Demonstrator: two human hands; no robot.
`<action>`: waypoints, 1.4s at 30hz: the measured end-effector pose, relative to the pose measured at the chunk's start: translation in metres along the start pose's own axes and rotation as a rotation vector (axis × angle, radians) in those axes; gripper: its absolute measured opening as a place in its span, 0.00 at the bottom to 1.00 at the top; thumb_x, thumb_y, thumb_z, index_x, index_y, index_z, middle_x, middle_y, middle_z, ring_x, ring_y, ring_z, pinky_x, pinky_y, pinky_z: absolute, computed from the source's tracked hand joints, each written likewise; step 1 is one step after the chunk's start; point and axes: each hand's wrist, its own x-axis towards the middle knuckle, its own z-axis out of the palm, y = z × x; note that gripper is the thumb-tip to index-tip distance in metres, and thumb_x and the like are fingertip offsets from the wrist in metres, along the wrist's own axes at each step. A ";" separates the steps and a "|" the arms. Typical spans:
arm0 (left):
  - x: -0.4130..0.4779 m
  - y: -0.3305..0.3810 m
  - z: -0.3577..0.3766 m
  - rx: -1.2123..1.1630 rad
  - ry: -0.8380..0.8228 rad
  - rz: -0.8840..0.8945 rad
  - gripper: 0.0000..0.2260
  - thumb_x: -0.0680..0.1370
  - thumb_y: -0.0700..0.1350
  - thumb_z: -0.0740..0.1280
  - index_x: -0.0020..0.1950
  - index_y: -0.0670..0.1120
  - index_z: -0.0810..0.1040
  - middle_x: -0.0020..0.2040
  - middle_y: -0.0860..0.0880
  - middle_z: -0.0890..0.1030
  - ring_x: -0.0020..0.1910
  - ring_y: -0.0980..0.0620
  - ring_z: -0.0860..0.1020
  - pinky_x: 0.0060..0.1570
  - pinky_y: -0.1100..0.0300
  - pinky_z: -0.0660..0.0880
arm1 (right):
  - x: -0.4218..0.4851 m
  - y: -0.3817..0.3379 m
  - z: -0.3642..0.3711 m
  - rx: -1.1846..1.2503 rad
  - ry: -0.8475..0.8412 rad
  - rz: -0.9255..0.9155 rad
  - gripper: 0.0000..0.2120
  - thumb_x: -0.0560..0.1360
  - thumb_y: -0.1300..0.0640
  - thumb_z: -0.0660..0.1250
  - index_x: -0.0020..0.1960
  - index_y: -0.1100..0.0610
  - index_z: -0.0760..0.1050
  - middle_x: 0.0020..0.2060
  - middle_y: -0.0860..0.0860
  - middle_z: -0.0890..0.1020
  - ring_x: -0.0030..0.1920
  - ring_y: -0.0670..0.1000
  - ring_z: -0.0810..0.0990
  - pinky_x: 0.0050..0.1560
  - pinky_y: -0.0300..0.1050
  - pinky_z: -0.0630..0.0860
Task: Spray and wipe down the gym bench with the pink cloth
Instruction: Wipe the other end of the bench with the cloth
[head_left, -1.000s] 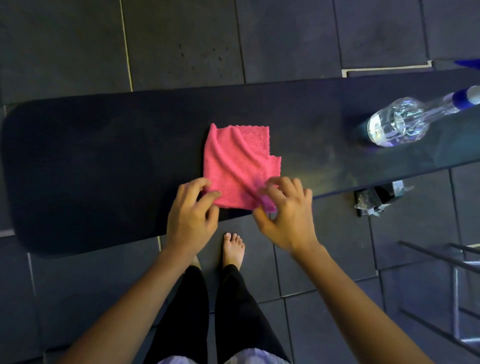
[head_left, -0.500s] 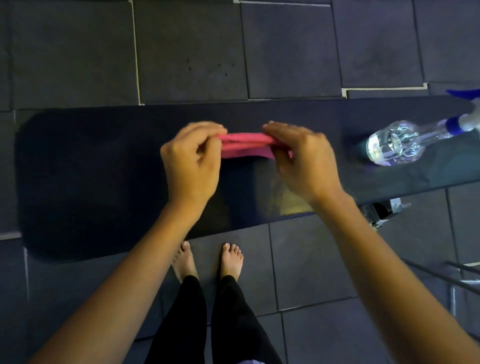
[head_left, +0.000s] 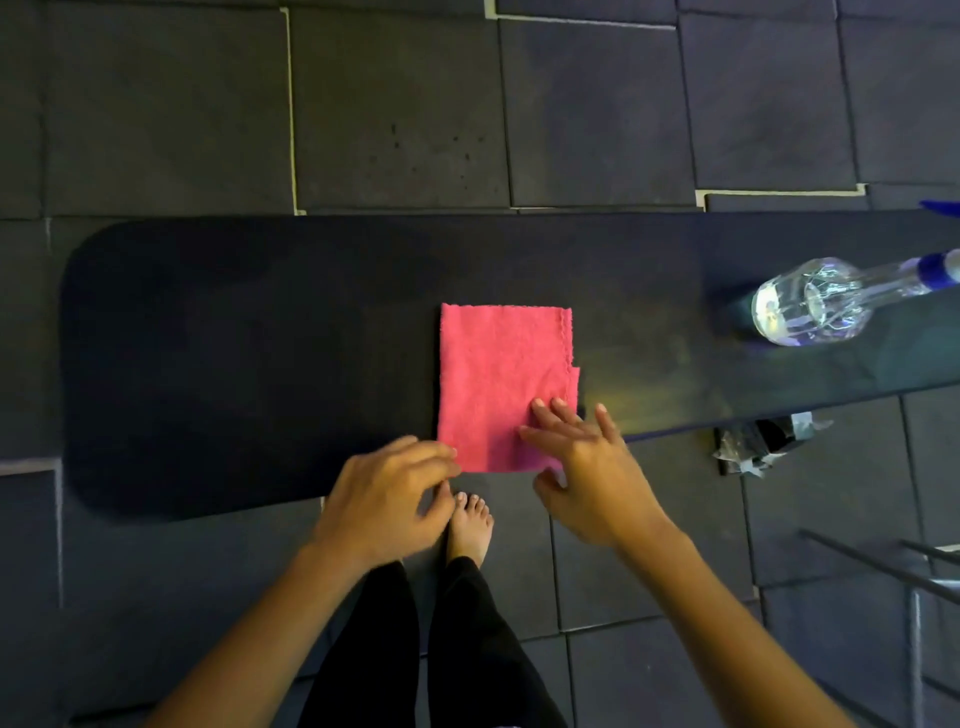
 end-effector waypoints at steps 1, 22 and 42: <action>-0.008 -0.001 0.003 0.003 0.012 -0.018 0.14 0.73 0.48 0.62 0.50 0.48 0.85 0.52 0.55 0.84 0.48 0.55 0.79 0.37 0.59 0.79 | -0.002 -0.004 0.000 0.068 0.073 0.019 0.26 0.72 0.51 0.61 0.71 0.49 0.71 0.76 0.49 0.64 0.77 0.51 0.59 0.76 0.60 0.46; -0.009 -0.037 -0.004 0.100 0.087 -0.419 0.29 0.76 0.49 0.46 0.76 0.42 0.62 0.77 0.46 0.60 0.77 0.51 0.52 0.75 0.43 0.44 | 0.059 -0.058 0.067 0.217 0.390 -0.124 0.26 0.79 0.50 0.47 0.75 0.53 0.64 0.75 0.49 0.65 0.78 0.53 0.54 0.78 0.52 0.40; 0.034 0.015 -0.027 -0.329 -0.097 -0.299 0.26 0.77 0.49 0.49 0.73 0.47 0.68 0.73 0.54 0.68 0.73 0.61 0.59 0.71 0.65 0.55 | -0.012 0.002 -0.016 2.481 0.406 0.372 0.19 0.72 0.54 0.61 0.58 0.63 0.77 0.57 0.62 0.80 0.59 0.60 0.78 0.70 0.53 0.67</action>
